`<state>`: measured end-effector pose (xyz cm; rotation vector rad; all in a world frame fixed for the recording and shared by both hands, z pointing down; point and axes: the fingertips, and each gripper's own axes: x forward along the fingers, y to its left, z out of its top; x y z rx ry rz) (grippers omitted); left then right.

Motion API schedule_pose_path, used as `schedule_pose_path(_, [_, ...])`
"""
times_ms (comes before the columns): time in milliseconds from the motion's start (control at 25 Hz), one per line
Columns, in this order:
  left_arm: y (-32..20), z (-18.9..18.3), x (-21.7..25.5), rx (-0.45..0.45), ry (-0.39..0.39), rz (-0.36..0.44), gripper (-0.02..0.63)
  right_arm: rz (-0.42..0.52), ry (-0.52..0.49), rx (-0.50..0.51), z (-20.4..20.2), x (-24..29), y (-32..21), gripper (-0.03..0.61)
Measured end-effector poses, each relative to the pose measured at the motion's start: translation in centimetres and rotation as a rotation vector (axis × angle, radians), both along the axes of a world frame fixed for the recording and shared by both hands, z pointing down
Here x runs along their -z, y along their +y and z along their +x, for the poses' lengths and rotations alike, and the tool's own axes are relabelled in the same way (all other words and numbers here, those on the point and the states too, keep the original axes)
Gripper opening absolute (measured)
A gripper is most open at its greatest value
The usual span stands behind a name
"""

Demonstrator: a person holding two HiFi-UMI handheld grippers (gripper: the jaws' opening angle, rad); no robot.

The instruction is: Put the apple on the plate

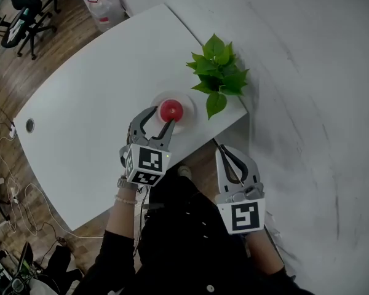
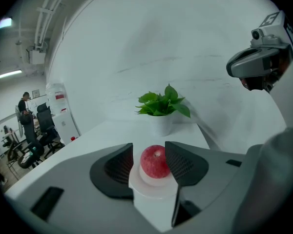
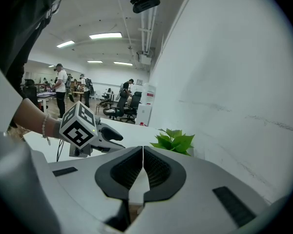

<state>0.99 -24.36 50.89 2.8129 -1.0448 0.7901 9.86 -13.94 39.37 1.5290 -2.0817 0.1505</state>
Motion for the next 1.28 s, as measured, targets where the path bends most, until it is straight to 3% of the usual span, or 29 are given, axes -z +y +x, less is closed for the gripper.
schedule_pose_path(360, [1.3,-1.2,5.4,0.035,0.031,0.102,0.061,0.071,-0.011,0.051,-0.9,2.2,-0.8,0.043])
schedule_pose_path(600, [2.0,-2.0,9.2,0.067,0.077,0.122,0.038,0.122,-0.019,0.073,-1.2,3.8,-1.3,0.043])
schedule_pose_path(1280, [4.9,-3.9,17.1,0.127,0.112,0.199,0.018,0.241,-0.048,0.119,-1.6,7.2,-2.4,0.043])
